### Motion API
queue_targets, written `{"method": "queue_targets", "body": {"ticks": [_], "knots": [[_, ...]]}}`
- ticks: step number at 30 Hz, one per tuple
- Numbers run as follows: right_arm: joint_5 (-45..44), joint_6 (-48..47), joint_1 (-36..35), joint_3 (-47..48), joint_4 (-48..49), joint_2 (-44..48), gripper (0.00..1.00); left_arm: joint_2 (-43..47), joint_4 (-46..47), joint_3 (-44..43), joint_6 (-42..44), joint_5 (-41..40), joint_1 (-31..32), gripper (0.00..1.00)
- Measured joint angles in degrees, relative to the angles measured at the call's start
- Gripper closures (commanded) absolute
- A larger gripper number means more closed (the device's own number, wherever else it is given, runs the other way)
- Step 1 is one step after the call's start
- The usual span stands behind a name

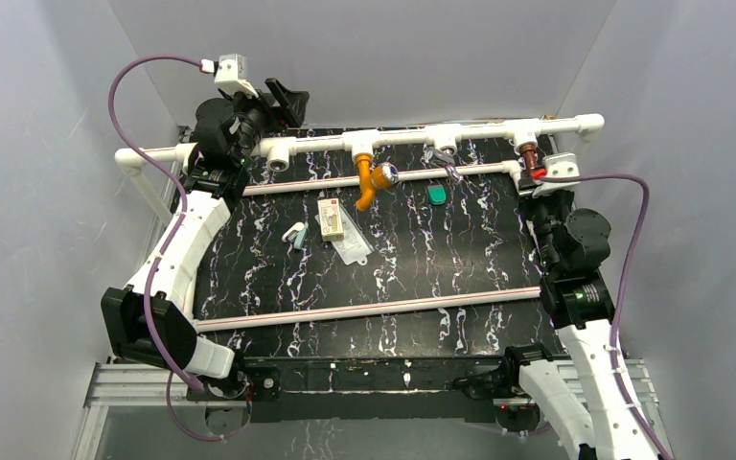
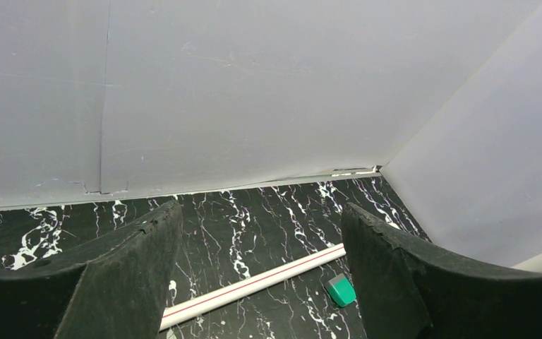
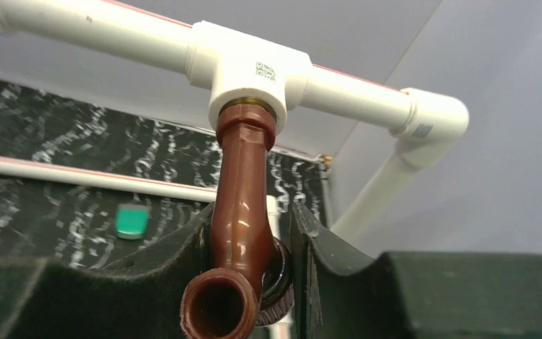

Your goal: Install the water faucets

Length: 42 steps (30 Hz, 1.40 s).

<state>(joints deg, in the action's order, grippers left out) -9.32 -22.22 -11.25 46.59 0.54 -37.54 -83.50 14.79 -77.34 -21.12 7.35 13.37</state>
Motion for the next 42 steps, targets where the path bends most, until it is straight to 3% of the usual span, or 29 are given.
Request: {"method": "queue_targets", "body": {"ticks": [25, 42], "knots": [[-7.0, 83.3, 0.5, -3.2, 0.9, 2.3, 0.99, 0.0, 0.0, 0.0, 0.0, 0.0, 0.0, 0.21], [-7.8, 123.9, 0.2, -5.4, 3.3, 1.4, 0.99, -0.1, 0.5, 0.0, 0.0, 0.0, -0.1, 0.21]]}}
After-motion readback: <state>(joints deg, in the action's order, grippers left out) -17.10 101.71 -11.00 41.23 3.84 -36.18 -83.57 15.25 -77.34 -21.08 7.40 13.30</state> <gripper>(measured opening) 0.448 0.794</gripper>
